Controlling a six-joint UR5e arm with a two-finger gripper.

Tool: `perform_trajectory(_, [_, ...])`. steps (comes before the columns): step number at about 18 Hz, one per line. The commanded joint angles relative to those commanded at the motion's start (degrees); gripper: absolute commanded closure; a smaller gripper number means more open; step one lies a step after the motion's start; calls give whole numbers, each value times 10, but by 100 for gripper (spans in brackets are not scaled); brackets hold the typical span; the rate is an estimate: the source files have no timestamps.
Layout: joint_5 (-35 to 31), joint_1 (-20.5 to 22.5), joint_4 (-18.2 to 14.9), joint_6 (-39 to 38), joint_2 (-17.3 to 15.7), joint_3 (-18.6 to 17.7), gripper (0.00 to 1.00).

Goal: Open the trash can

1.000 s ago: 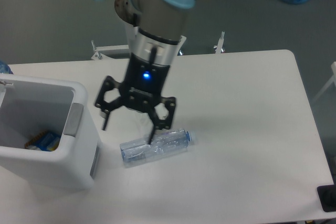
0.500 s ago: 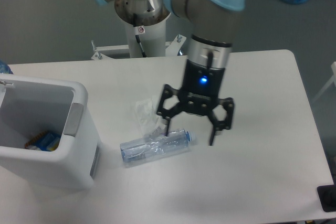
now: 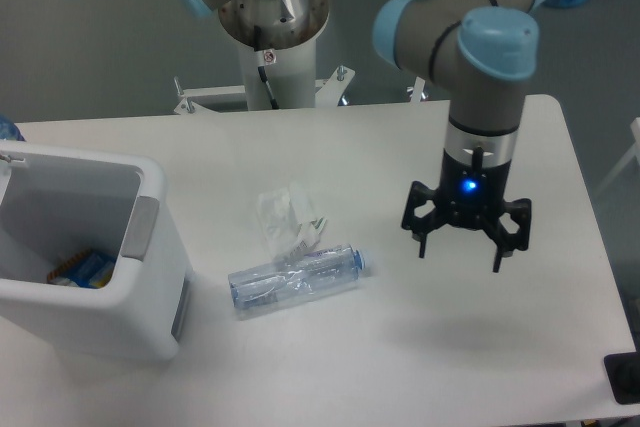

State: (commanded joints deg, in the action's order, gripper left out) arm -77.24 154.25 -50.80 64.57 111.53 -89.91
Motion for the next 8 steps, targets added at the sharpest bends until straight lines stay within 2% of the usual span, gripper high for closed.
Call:
perform_trajectory(3, [-44,-1,0,68,-2,-17,0])
perform_trajectory(6, [-49,0,0,121,-4,-29,0])
perform_trajectory(8, [-50,4,0,126,-4,-29,0])
